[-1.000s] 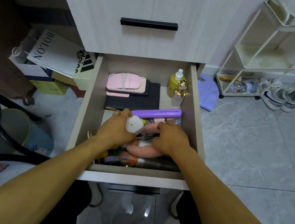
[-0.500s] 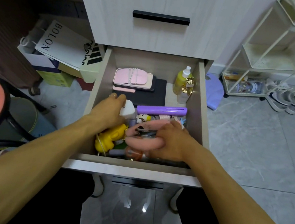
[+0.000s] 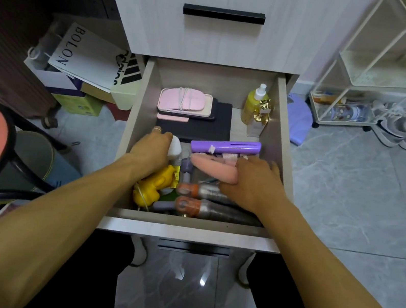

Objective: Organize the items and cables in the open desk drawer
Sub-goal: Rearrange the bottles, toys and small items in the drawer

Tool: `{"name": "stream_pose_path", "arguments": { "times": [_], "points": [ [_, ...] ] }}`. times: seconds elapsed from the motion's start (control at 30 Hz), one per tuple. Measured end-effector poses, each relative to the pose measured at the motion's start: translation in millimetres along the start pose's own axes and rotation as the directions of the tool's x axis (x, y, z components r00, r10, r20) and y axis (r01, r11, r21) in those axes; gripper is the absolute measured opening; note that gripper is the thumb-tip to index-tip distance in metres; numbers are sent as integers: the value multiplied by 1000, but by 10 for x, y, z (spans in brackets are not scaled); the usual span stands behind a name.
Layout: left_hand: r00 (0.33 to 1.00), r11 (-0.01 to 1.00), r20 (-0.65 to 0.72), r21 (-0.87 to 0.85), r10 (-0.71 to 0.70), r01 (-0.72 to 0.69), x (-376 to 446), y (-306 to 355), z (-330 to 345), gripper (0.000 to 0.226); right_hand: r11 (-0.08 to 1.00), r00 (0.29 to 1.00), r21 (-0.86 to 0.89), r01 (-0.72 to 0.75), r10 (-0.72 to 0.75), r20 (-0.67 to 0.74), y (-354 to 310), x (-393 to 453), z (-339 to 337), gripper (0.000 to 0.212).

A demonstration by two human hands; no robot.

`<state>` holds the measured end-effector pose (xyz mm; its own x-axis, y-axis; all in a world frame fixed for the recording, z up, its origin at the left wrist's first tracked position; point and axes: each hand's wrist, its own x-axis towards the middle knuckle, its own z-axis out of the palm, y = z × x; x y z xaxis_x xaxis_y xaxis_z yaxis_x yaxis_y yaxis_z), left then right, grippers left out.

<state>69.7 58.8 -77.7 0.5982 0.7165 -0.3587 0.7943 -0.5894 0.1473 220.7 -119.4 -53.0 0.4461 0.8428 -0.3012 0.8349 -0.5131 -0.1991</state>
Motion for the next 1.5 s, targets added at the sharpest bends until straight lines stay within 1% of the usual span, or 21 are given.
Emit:
{"name": "stream_pose_path", "arguments": {
  "times": [0.03, 0.1, 0.2, 0.3, 0.37, 0.47, 0.57, 0.63, 0.77, 0.83, 0.93, 0.97, 1.03, 1.07, 1.13, 1.2, 1.23, 1.3, 1.37, 1.43, 1.5],
  "points": [
    [1000, 999, -13, -33, -2, 2, -5, 5, -11, 47, 999, 998, -35, 18, -16, 64, -16, -19, 6, 60],
    [998, 992, -56, -124, -6, -1, -22, 5, -28, 39, 999, 987, -11, 32, -29, 160, -27, -53, 25, 72],
    [996, 981, -84, -193, 10, -26, -90, -12, -67, 32, 998, 977, 50, 40, -50, 207, -36, -105, -19, 78],
    [992, 988, -44, -93, 119, -123, -211, -37, -137, 33, 997, 967, 17, 74, -76, 242, -73, -113, -113, 70],
    [979, 980, -56, 31, 196, -194, -295, -75, -185, 34, 993, 963, 79, 88, -105, 249, -95, -95, -96, 70],
    [962, 948, -72, 207, 262, -242, -357, -171, -205, 38, 958, 963, 253, 138, -190, 193, -130, -110, -40, 52],
    [943, 886, -40, 359, 330, -295, -364, -205, -183, 41, 931, 977, 303, 201, -213, 8, -146, -132, -55, 49],
    [938, 880, -41, 361, 344, -308, -378, -197, -179, 42, 912, 974, 343, 225, -202, -101, -157, -134, -97, 46],
    [938, 935, -101, 163, 333, -314, -456, -145, -193, 37, 819, 955, 505, 273, -169, -242, -111, -150, -144, 42],
    [937, 946, -155, -32, 314, -323, -472, -126, -190, 35, 748, 946, 595, 295, -140, -292, -78, -172, -175, 40],
    [951, 869, -220, -401, 217, -291, -490, -51, -187, 37, 644, 954, 714, 275, -88, -287, -47, -206, -173, 35],
    [952, 829, -239, -478, 193, -288, -493, -25, -188, 41, 620, 957, 738, 266, -80, -278, -42, -212, -159, 34],
    [935, 778, -309, -538, 176, -324, -506, 12, -213, 54, 584, 959, 767, 267, -79, -274, -33, -223, -134, 35],
    [917, 775, -353, -520, 188, -359, -513, 22, -226, 61, 579, 957, 769, 272, -83, -276, -26, -226, -129, 36],
    [874, 822, -400, -373, 275, -430, -524, 30, -243, 72, 597, 946, 740, 309, -116, -302, -32, -240, -131, 36],
    [877, 898, -313, -127, 366, -420, -508, 40, -246, 73, 615, 926, 699, 365, -161, -342, -63, -240, -138, 33],
    [897, 921, -243, -34, 369, -388, -487, 37, -241, 67, 619, 912, 677, 398, -185, -367, -89, -233, -143, 30],
    [920, 939, -196, 15, 340, -344, -429, 5, -261, 42, 621, 881, 634, 461, -235, -410, -143, -188, -158, 24],
    [899, 939, -302, -35, 317, -343, -406, -52, -306, 23, 646, 870, 596, 478, -257, -420, -189, -128, -167, 18],
    [854, 941, -428, -28, 294, -338, -386, -138, -348, 20, 687, 877, 564, 459, -250, -410, -218, -72, -170, 18],
    [820, 947, -492, 36, 294, -318, -382, -206, -367, 18, 755, 906, 523, 395, -226, -359, -202, -16, -161, 20]
  ]
}}
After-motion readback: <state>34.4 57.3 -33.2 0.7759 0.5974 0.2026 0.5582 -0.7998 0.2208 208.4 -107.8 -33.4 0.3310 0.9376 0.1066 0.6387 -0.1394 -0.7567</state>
